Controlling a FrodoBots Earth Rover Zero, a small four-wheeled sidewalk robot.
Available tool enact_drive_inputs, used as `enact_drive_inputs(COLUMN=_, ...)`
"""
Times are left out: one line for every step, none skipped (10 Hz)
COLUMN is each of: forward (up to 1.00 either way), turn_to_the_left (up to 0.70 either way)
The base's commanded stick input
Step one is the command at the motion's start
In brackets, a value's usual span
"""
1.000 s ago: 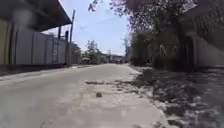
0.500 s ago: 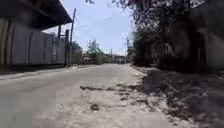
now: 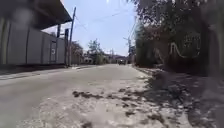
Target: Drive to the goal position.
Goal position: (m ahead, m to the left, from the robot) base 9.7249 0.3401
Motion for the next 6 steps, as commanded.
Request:
enact_drive_inputs(forward=1.00, turn_to_the_left=-0.35)
enact_drive_inputs(forward=1.00, turn_to_the_left=-0.04)
enact_drive_inputs(forward=1.00, turn_to_the_left=0.00)
enact_drive_inputs(forward=1.00, turn_to_the_left=0.00)
enact_drive_inputs(forward=1.00, turn_to_the_left=0.00)
enact_drive_inputs(forward=1.00, turn_to_the_left=0.00)
